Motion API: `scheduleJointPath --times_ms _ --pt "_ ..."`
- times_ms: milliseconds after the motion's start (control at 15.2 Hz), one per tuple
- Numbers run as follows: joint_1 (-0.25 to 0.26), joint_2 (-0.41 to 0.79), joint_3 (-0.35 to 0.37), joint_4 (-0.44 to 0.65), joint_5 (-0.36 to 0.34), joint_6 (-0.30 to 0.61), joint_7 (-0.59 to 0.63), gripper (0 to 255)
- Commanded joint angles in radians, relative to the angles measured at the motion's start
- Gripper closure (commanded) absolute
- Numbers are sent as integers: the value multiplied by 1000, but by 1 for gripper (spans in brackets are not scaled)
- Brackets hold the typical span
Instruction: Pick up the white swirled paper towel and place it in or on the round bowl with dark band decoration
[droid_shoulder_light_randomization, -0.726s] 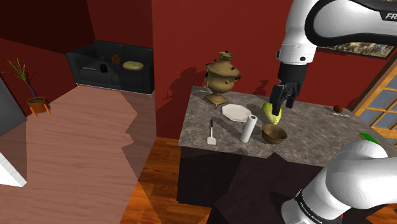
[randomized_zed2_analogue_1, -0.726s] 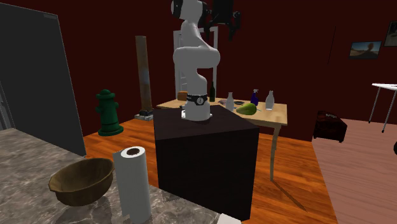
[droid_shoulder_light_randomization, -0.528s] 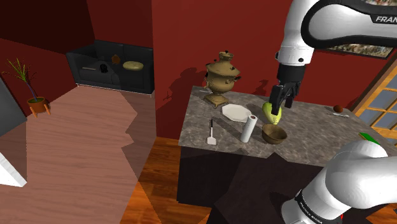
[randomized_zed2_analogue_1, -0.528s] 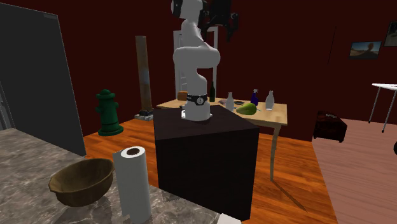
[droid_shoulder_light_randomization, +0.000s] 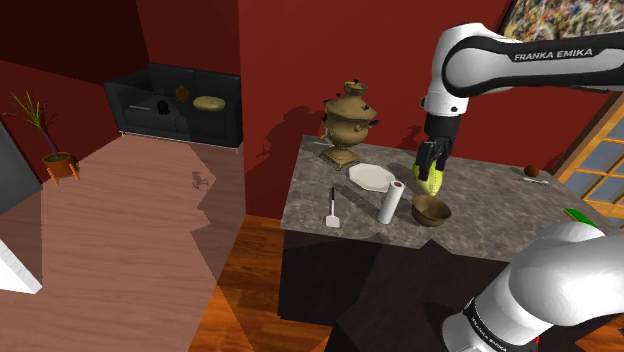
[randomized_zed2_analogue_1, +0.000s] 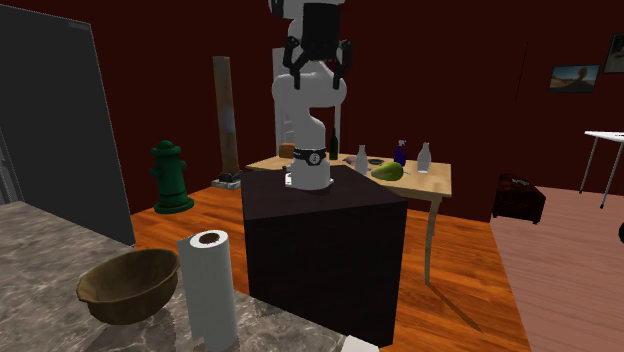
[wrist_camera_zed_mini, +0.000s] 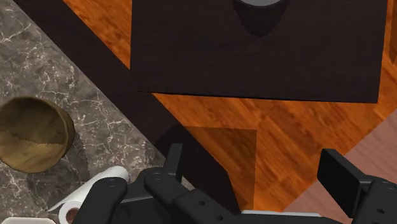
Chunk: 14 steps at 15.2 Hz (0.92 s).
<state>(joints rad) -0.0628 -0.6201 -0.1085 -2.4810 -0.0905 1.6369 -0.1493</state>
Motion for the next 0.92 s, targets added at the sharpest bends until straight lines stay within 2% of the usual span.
scheduleJointPath --times_ms 0,462,858 --pt "-7 63 -31 5 -19 55 -42 0" --pt "-31 308 -136 81 -54 214 -196 0" --pt "-49 546 -202 199 -32 321 -335 0"
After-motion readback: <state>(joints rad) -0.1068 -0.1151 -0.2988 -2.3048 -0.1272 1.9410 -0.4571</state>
